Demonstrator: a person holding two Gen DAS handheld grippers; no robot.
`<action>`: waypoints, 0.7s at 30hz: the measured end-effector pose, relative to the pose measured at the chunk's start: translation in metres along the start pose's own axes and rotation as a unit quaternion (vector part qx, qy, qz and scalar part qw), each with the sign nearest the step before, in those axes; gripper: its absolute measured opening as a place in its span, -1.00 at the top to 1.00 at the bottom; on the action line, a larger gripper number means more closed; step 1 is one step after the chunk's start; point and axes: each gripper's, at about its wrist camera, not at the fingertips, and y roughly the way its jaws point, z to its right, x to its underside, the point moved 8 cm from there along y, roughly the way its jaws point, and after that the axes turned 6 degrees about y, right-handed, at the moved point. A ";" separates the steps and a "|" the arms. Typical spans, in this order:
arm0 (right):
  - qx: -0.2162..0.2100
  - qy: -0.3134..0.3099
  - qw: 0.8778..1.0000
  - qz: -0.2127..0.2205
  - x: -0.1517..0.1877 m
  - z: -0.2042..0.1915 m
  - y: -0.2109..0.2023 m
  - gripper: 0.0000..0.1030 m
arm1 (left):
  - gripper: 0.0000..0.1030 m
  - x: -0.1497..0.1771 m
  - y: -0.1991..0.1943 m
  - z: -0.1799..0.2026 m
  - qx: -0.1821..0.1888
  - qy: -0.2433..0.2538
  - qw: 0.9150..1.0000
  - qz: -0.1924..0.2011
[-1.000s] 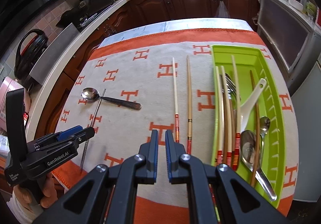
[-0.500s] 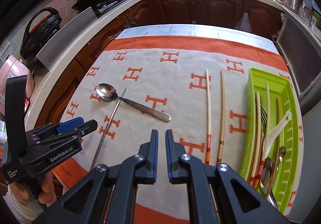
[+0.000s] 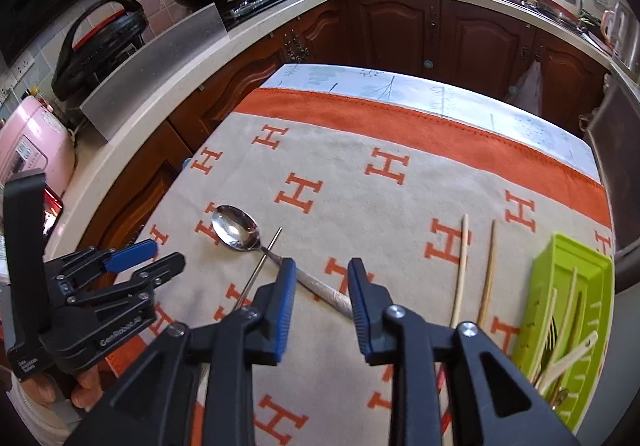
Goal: Organize utensils
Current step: 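Grasp the large steel spoon by its handle with the right tool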
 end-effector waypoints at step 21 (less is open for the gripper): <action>0.012 -0.198 0.979 -0.044 0.032 -0.048 0.104 0.48 | 0.33 0.038 0.057 -0.045 -0.006 -0.057 0.996 -0.071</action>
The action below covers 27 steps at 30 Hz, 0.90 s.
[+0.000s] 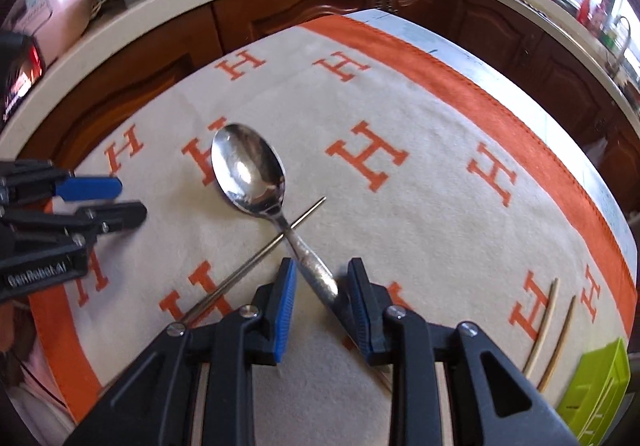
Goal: Organize utensils
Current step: 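Grasp the large steel spoon by its handle with the right tool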
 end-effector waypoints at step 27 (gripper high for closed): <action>-0.113 0.273 0.954 -0.049 0.028 0.051 -0.010 0.82 | 0.32 0.001 -0.001 0.011 0.024 0.001 1.000 -0.002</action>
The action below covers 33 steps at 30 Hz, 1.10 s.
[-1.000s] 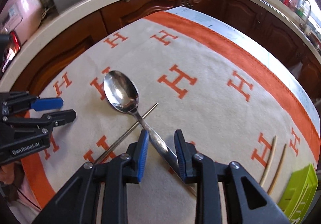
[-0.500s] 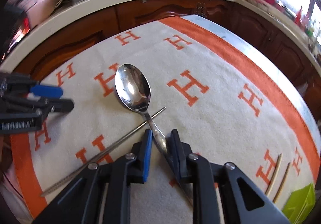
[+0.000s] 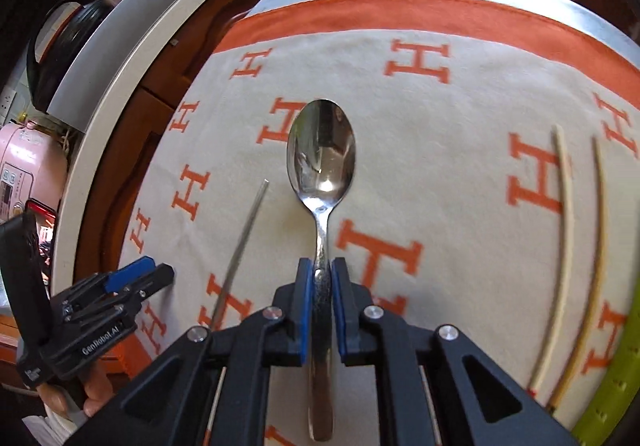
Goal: Organize utensils
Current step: 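Grasp the thin steel chopstick with the left tool while the right tool lifts the spoon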
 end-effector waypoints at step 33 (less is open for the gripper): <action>0.035 0.044 0.995 0.077 0.041 0.047 -0.043 0.84 | 0.32 0.010 -0.006 0.070 0.011 0.091 0.996 0.000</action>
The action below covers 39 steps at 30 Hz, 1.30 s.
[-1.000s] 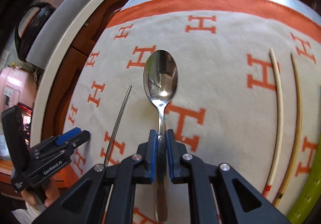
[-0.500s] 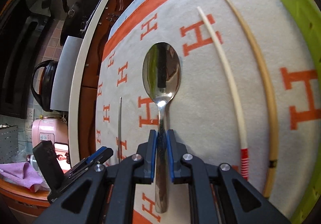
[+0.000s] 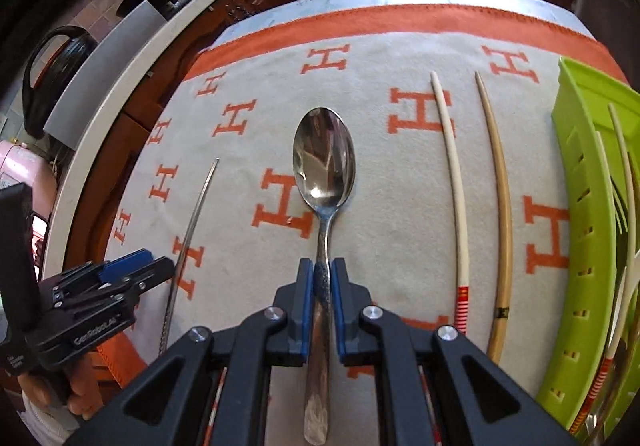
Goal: Organize utensils
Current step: 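Grasp the thin steel chopstick with the left tool while the right tool lifts the spoon, then carry the spoon and steel chopstick into the tray and open both tools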
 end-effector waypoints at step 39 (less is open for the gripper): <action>0.059 0.071 0.983 0.156 0.006 0.092 -0.153 0.97 | 0.94 -0.028 -0.071 0.139 0.131 0.086 0.985 0.070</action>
